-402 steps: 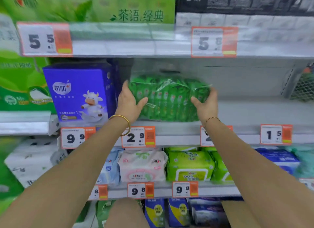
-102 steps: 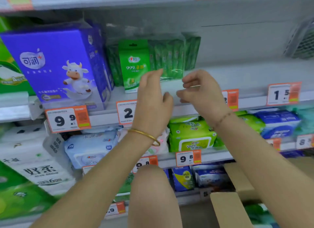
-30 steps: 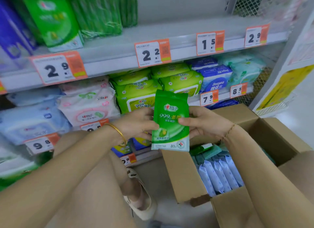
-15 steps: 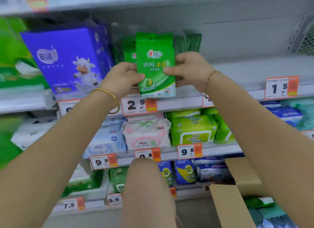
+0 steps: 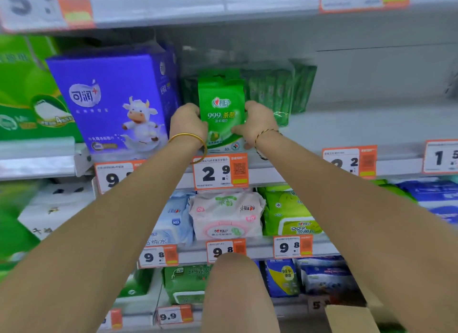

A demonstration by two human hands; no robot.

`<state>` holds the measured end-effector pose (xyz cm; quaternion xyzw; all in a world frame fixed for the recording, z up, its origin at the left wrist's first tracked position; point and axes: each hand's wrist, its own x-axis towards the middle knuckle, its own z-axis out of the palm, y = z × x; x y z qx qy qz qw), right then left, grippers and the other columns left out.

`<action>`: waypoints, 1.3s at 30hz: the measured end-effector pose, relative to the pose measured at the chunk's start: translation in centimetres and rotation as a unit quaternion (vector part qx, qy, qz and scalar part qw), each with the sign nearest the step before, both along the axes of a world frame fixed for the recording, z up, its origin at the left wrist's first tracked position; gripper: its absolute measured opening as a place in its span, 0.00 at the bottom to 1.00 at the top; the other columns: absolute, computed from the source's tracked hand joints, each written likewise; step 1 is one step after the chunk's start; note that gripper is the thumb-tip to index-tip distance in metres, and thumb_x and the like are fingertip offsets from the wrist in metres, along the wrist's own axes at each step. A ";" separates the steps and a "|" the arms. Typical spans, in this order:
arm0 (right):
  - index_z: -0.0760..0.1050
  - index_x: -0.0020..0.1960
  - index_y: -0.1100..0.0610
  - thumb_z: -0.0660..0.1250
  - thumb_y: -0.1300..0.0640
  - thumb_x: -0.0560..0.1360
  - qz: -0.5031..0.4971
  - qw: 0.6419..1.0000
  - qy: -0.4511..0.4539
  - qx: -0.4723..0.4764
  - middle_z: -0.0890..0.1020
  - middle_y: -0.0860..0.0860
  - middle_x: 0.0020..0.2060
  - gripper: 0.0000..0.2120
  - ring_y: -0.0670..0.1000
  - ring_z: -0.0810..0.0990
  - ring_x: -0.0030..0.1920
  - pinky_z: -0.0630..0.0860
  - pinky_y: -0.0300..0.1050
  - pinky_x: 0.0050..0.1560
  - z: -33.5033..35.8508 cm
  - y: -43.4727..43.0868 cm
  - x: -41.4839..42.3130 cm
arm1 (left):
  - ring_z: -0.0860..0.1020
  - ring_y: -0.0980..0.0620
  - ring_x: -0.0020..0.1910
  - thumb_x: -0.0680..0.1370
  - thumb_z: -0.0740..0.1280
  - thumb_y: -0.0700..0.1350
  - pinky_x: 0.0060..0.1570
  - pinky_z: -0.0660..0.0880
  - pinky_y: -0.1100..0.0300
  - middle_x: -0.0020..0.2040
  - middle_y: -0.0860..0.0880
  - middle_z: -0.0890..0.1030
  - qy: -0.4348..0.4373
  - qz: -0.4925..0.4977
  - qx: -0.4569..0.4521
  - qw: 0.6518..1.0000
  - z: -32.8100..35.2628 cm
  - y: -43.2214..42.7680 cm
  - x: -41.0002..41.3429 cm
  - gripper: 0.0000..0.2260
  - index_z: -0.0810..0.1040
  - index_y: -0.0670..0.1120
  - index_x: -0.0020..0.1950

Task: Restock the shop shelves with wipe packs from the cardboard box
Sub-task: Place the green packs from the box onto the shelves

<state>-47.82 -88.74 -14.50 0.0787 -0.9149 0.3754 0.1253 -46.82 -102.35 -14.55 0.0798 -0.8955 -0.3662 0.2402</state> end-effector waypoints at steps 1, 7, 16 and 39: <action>0.71 0.55 0.62 0.71 0.62 0.71 -0.005 1.000 0.002 0.005 0.77 0.57 0.49 0.15 0.59 0.79 0.50 0.80 0.55 0.49 0.0 -0.1 -0.1 | 0.79 0.39 0.50 0.74 0.65 0.34 0.52 0.77 0.52 0.50 0.37 0.81 0.002 0.010 -0.027 1.000 0.1 0.1 0.0 0.07 0.78 0.37 0.51; 0.67 0.47 0.58 0.71 0.61 0.72 -0.045 0.998 0.009 0.032 0.74 0.55 0.44 0.12 0.57 0.78 0.53 0.72 0.44 0.44 0.3 -0.7 -0.4 | 0.77 0.38 0.53 0.75 0.63 0.34 0.51 0.73 0.53 0.52 0.36 0.80 -0.002 0.029 -0.085 0.996 0.6 0.4 0.2 0.07 0.78 0.35 0.51; 0.68 0.58 0.65 0.71 0.62 0.72 -0.034 0.998 0.034 -0.036 0.77 0.59 0.50 0.18 0.60 0.78 0.53 0.77 0.49 0.52 0.4 1.8 1.8 | 0.68 0.40 0.64 0.75 0.63 0.33 0.63 0.64 0.55 0.64 0.38 0.67 0.075 -0.033 -0.053 0.995 0.4 3.6 6.1 0.19 0.66 0.37 0.66; 0.73 0.60 0.67 0.61 0.68 0.73 -0.294 0.859 -0.419 0.016 0.79 0.64 0.55 0.15 0.62 0.77 0.56 0.75 0.53 0.57 -32.4 35.6 23.0 | 0.73 0.43 0.57 0.79 0.60 0.42 0.57 0.72 0.54 0.64 0.43 0.69 -0.295 -0.534 -0.358 0.707 -23.4 30.6 13.8 0.16 0.69 0.43 0.66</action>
